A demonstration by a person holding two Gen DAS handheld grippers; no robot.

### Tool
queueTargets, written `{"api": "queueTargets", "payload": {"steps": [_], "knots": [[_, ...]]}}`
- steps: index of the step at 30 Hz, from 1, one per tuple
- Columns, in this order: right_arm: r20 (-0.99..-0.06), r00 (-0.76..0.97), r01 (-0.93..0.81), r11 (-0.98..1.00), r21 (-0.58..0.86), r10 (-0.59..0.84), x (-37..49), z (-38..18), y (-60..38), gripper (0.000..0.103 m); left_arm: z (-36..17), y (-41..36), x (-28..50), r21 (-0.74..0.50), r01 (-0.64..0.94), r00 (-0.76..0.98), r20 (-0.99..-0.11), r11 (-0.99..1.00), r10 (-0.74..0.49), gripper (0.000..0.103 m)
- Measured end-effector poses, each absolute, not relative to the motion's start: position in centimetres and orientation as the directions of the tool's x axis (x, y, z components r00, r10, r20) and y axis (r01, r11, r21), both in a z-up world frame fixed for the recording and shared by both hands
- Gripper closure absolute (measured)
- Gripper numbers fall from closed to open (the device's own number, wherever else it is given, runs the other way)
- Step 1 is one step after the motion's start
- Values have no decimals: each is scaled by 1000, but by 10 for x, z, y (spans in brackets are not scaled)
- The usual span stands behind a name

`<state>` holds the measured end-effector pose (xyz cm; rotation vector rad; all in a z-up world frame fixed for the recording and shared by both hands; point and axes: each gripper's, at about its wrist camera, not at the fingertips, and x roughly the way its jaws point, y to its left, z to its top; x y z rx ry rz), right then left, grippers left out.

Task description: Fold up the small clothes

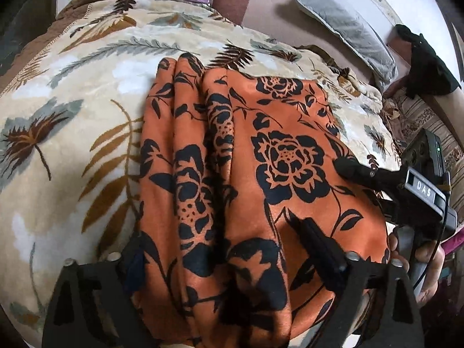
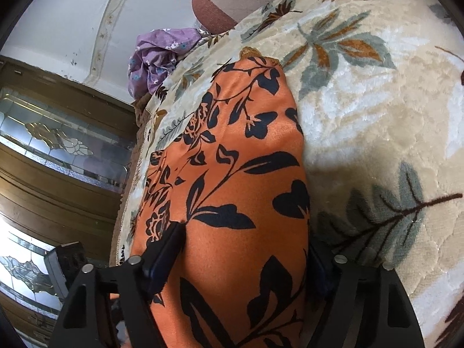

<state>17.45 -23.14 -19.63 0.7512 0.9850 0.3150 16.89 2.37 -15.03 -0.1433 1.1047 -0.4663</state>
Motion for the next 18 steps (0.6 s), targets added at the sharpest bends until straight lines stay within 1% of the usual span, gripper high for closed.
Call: {"api": "queueTargets", "payload": {"steps": [1,2,5,6,9,11,14,16,18], "knots": [[-638,535,80,718,691,554,174,-196,-230,31,-149,24,168,-336,291,369,-824,896,-429,19],[-640,537,74,725,685,550,174,-195,-228,34,-148,25,168,-331,291,378,-822,898,-426,24],[-638,545,61,733,678,544,172,-193,-227,39,-143,21,166,-298,296,404,-822,908,-401,31],[-637,548,55,736,675,543,170,-193,-228,40,-141,21,165,-281,296,416,-823,913,-388,36],[-636,555,38,748,663,536,169,-189,-226,44,-137,21,162,-243,289,439,-826,926,-354,44],[-633,560,31,751,660,534,167,-188,-225,46,-136,21,162,-231,284,441,-830,931,-341,45],[-630,559,38,742,669,539,167,-189,-225,46,-136,20,161,-214,280,444,-836,936,-324,45],[-626,558,44,735,677,544,167,-190,-226,46,-138,20,162,-217,275,439,-838,937,-323,42],[-626,559,42,735,676,544,166,-190,-227,46,-141,21,164,-225,264,434,-841,938,-324,36]]}}
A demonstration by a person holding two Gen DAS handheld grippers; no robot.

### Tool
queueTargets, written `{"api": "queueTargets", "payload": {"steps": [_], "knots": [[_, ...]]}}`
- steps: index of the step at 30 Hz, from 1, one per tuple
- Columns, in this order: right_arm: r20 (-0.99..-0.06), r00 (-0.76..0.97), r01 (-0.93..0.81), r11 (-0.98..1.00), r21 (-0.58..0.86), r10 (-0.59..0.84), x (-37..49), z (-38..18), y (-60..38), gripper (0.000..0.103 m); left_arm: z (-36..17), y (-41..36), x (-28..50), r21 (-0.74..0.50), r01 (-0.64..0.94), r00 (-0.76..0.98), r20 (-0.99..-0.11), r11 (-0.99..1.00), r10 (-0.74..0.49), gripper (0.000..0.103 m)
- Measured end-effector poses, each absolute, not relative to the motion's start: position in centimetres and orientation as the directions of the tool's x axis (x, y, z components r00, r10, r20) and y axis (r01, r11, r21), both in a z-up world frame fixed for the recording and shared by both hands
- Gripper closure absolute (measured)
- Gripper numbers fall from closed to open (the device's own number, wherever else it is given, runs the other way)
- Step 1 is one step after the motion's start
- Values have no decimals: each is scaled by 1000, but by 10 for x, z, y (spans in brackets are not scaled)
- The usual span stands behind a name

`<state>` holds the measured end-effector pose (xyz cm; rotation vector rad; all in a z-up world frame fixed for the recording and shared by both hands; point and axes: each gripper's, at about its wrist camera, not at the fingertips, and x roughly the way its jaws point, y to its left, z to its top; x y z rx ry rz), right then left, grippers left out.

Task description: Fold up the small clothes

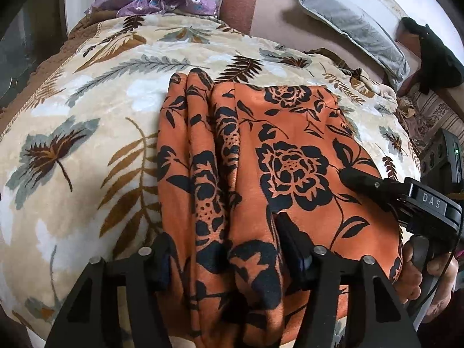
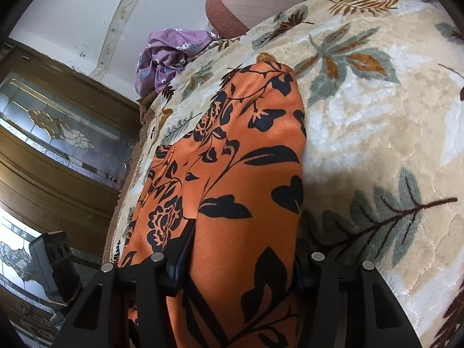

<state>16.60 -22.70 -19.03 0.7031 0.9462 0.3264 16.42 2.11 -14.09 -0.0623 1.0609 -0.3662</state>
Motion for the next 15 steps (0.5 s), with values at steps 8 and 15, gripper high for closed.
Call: {"api": "queueTargets", "payload": {"steps": [8,15], "knots": [[-609,535,80,682,727,586,169,-200,-235,41,-150,26,169,-270,236,408,-844,934,-347,24],[-606,539,62,690,721,585,170,-199,-231,38,-144,20,165,-254,260,439,-829,932,-348,41]]}}
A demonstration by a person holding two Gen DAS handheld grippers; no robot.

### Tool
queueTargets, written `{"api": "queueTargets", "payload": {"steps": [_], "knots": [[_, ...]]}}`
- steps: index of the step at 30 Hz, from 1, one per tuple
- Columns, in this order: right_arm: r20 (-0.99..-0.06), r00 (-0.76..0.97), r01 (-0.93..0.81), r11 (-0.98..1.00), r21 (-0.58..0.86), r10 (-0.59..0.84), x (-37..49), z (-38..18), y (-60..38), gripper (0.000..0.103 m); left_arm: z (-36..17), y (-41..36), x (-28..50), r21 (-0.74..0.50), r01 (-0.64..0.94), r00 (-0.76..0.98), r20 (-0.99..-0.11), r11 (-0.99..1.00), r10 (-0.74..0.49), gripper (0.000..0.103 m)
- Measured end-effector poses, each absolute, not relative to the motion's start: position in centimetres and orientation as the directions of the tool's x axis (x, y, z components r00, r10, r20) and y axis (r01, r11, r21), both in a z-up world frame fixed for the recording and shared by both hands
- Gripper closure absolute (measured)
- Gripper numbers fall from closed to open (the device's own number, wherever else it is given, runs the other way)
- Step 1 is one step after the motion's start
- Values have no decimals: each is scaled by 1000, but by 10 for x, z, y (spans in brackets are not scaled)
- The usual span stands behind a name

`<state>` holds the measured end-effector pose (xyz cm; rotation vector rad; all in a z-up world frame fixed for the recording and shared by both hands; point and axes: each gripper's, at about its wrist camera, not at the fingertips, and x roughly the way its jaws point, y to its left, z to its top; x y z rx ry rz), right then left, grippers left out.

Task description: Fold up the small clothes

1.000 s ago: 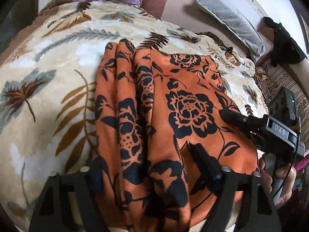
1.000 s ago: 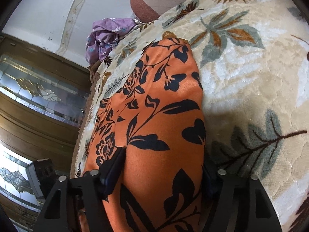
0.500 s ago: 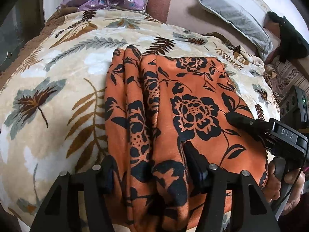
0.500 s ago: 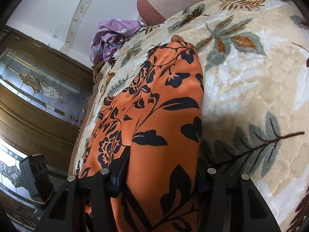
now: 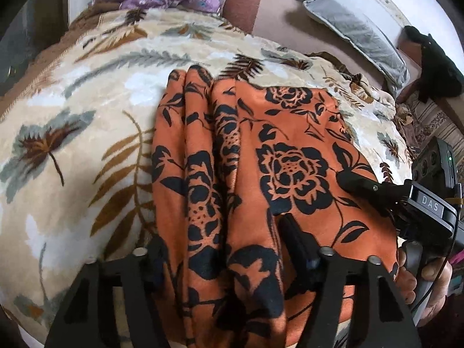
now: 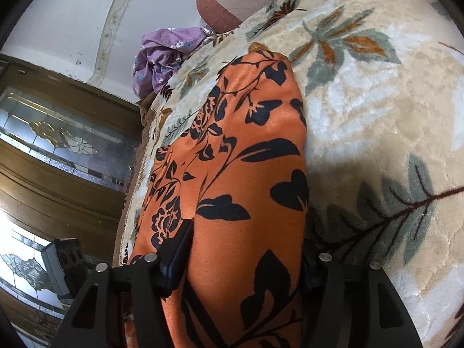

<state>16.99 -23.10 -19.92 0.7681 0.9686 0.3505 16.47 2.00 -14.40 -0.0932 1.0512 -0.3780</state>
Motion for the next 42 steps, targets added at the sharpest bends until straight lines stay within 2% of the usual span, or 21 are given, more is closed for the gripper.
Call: {"api": "queueTargets", "payload": {"steps": [3,6,11,20,25,30,34,36,38,39,42], "knots": [[-611,553,43,712,700,567,167,-193,-227,42,-140,18,162,-218,270,466,-823,938,-325,53],[-608,579,12,740,673,543,163,-182,-223,50,-134,18,160,-205,272,485,-815,940,-318,60],[-585,625,-44,771,635,517,151,-158,-222,54,-118,7,147,-176,313,524,-788,933,-324,62],[-500,717,-95,778,622,487,114,-125,-260,55,-90,-29,119,-147,357,560,-757,923,-337,62],[-484,742,-82,780,621,463,97,-121,-285,55,-87,-58,105,-142,382,553,-756,913,-349,62],[-495,750,-55,787,615,438,86,-129,-311,55,-98,-81,98,-132,403,531,-773,906,-349,62],[-552,701,18,762,648,453,96,-156,-323,55,-120,-91,106,-110,385,500,-810,916,-307,62],[-631,642,122,754,645,436,105,-179,-328,51,-132,-92,109,-72,369,493,-830,927,-261,55],[-633,634,170,719,674,444,106,-189,-336,38,-134,-87,108,-86,376,487,-829,923,-276,53],[-630,638,188,704,685,443,105,-188,-342,37,-131,-86,108,-80,377,486,-831,923,-271,47],[-629,667,188,727,661,399,99,-175,-347,36,-122,-84,103,-34,380,508,-828,925,-239,45]]}}
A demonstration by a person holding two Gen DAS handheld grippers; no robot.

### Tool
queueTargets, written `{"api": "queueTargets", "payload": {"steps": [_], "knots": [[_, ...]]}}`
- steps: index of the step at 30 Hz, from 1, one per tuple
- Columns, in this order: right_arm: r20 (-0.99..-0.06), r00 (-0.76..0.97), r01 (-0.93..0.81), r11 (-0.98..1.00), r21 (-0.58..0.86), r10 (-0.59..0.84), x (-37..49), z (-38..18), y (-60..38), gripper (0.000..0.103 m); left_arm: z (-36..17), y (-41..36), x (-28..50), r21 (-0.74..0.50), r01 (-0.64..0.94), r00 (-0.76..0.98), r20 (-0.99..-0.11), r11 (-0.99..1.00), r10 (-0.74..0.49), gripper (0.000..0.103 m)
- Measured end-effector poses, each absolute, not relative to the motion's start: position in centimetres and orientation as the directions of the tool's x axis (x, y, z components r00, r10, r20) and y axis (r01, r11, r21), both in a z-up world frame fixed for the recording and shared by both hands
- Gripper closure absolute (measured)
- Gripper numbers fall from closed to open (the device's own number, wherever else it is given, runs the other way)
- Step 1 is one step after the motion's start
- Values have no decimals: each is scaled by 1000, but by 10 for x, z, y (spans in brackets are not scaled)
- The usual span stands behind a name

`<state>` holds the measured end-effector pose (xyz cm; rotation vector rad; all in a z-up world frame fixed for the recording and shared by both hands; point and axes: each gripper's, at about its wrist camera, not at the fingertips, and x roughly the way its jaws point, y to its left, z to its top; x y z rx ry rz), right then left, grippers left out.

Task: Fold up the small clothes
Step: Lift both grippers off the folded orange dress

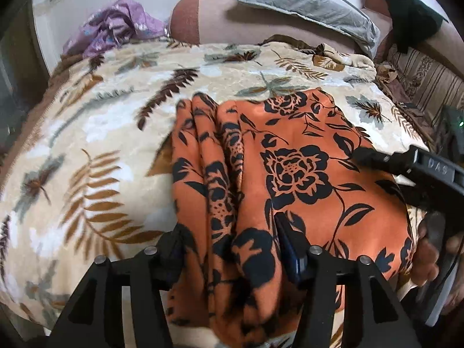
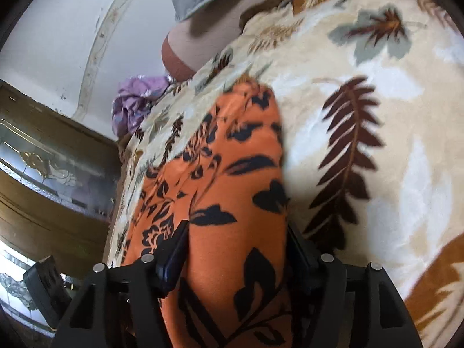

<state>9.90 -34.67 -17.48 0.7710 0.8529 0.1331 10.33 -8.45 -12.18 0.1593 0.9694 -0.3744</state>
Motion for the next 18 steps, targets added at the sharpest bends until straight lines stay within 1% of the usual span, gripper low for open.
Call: {"api": "queueTargets", "payload": {"steps": [1,3,5,7,8,9,10,12,14,15,16,18], "knots": [[-632,682,186,748,638,369,96,-167,-347,36,-117,-84,101,-20,381,517,-825,924,-231,45],[-628,731,176,816,551,267,84,-145,-343,36,-109,-80,95,-1,377,538,-814,926,-220,45],[-606,773,152,874,462,187,73,-126,-337,36,-96,-77,87,33,367,580,-789,930,-202,45],[-566,815,115,921,371,127,58,-107,-325,38,-87,-74,80,72,361,616,-767,930,-180,45],[-548,827,87,934,347,126,52,-100,-318,45,-83,-74,77,90,358,632,-756,930,-170,43],[-545,827,73,937,340,134,50,-98,-315,51,-78,-73,74,109,350,650,-743,930,-158,43],[-548,824,56,941,333,145,48,-96,-309,60,-77,-71,72,118,344,659,-737,932,-150,43],[-570,805,34,947,321,164,48,-100,-298,62,-79,-69,70,141,326,663,-739,935,-120,43],[-638,748,29,951,306,182,58,-115,-286,62,-91,-68,73,175,310,650,-756,935,-74,43],[-695,689,27,951,308,206,64,-131,-281,63,-102,-67,76,197,302,635,-771,933,-43,43],[-714,675,39,958,285,185,65,-137,-279,62,-110,-66,78,210,297,622,-783,931,-22,43],[-708,685,34,962,271,175,64,-135,-278,63,-120,-60,80,201,288,601,-799,936,-13,43]]}}
